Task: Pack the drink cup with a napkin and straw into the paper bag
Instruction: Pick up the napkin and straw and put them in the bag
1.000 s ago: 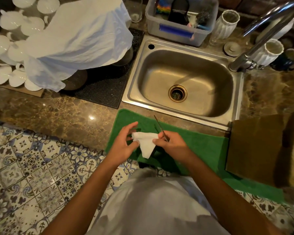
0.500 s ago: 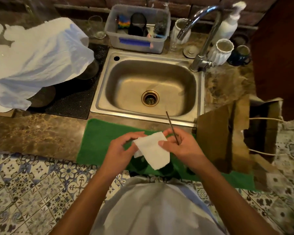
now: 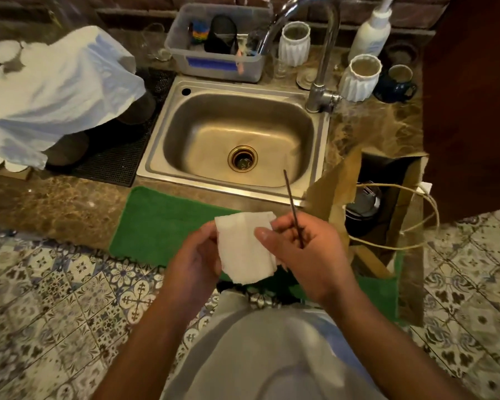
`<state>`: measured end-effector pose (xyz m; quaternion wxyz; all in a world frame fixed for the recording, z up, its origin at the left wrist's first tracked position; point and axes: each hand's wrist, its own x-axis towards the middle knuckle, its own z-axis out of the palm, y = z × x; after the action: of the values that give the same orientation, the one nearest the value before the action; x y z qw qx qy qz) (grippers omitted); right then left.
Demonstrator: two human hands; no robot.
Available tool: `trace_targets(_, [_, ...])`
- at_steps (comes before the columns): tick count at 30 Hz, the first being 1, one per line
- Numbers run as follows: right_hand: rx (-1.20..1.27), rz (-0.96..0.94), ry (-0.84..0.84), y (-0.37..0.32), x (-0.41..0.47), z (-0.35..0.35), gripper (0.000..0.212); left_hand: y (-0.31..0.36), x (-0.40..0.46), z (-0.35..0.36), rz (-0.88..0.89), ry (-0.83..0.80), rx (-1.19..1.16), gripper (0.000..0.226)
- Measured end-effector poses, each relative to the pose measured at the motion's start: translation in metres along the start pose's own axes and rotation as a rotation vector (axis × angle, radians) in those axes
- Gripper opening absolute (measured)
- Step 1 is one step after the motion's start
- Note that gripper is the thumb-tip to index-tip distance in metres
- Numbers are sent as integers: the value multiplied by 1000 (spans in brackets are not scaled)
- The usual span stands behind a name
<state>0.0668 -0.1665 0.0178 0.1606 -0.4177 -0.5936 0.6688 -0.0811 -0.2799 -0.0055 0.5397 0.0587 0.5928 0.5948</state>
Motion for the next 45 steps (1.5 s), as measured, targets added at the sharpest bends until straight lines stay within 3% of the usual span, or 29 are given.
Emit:
trace_targets(3, [-3, -50, -10, 1, -10, -14, 11, -7, -21, 28, 104, 97, 318, 13])
trace_targets(8, [-51, -179, -57, -14, -30, -33, 6, -6, -40, 52, 227, 298, 288, 14])
trace_targets(12, [-8, -238, 73, -32, -38, -55, 41, 7, -53, 63, 302, 295, 350, 20])
trace_targets(14, [-103, -244, 30, -40, -38, -66, 52, 15, -58, 75, 323, 248, 416, 23])
trace_targets(15, [-176, -249, -15, -42, -38, -71, 49, 18, -58, 82, 331, 211, 446, 24])
trace_targets(18, [-448, -296, -84, -42, -32, -82, 11, 18, -46, 102, 348, 188, 496, 25])
trace_targets(22, [-374, -286, 31, -41, -31, -113, 5, 12, -28, 125, 363, 133, 437, 20])
trace_targets(24, [-306, -296, 150, -39, -28, -132, 4, 5, -20, 130, 463, 120, 489, 17])
trace_targets(27, [-223, -297, 370, -31, -21, -162, 3, -8, -11, 138, 720, 129, 745, 19])
trace_targets(30, [-121, -236, 499, -20, -16, -183, 8, -19, -2, 154, 905, 8, 1092, 30])
trace_targets(33, [-61, -208, 565, -9, -14, -195, 7, -23, 9, 170, 737, -114, 1434, 53])
trace_targets(36, [-12, -184, 607, -2, -15, -198, 7, -27, 18, 167, 598, -168, 1549, 56])
trace_targets(40, [96, -158, 629, 0, -16, -198, 8, -28, 23, 154, 595, -96, 1481, 24])
trace_targets(42, [88, -161, 613, -2, -15, -197, 10, -28, 22, 148, 555, -91, 1364, 33])
trace_targets(45, [54, -175, 579, -8, -10, -191, 14, -24, 20, 141, 403, -23, 991, 49])
